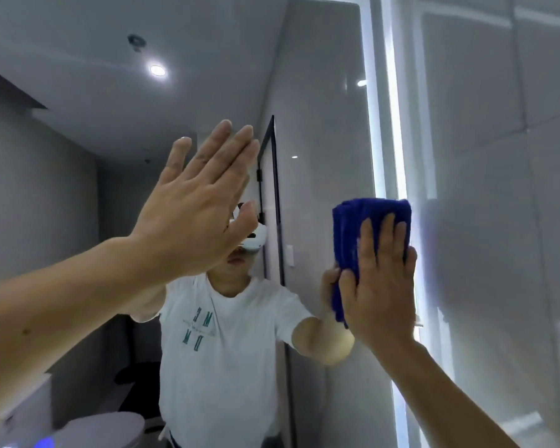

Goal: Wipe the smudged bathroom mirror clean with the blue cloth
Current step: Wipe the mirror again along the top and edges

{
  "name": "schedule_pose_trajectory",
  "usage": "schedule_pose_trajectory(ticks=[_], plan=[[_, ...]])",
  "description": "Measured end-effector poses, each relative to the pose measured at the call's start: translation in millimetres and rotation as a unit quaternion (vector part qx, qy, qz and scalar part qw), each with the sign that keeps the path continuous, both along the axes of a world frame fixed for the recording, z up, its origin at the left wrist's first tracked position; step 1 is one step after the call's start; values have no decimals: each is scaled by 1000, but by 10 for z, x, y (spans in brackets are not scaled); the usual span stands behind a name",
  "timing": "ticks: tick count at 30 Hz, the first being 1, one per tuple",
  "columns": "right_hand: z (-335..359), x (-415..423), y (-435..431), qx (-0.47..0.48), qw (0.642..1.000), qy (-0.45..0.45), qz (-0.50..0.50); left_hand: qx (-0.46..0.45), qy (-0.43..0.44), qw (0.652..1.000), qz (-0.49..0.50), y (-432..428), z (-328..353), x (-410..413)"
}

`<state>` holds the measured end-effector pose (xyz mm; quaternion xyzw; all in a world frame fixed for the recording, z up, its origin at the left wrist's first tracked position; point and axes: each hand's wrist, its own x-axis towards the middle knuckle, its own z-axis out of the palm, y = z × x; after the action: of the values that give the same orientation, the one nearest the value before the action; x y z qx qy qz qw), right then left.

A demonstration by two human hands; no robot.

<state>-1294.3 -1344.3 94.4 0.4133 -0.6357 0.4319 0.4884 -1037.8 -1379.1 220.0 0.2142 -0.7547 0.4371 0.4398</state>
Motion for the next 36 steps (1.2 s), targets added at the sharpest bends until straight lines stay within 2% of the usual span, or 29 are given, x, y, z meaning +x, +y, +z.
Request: schedule_pose_trajectory(ticks=[2,10,13,15,18,20,23,25,28,30,31,34,36], plan=[[239,-79,20,-4,1000,-27,-15,-2,-6,1000,-4,-32,68,-20],[1551,-145,13,-17,1000,-7,-11,11,3,1000,-17,-45,394,-143],[1845,-65,29,-12,999,-44,-5,23,12,999,-31,-38,472,-99],[1767,123,32,-15,999,-32,-9,28,18,999,-31,-36,506,-68],[1102,668,-135,-2,994,112,4,45,34,998,-34,-33,521,-48],[561,954,-239,39,979,190,56,52,37,997,-33,-35,513,-44],[451,829,-240,65,962,258,64,55,35,998,-23,-26,504,11],[759,586,-175,57,971,232,18,60,37,997,-12,2,543,85],[1446,259,-75,-15,1000,19,-14,53,50,997,3,55,637,253],[1842,174,-24,-33,994,-106,-3,47,53,997,-4,98,685,354],[1967,180,-25,-39,990,-133,-3,43,53,998,-8,114,707,393],[2034,314,-78,-51,992,-118,-13,44,40,998,-5,145,739,436],[1880,491,-141,-35,999,-31,-12,48,35,998,1,151,768,386]])
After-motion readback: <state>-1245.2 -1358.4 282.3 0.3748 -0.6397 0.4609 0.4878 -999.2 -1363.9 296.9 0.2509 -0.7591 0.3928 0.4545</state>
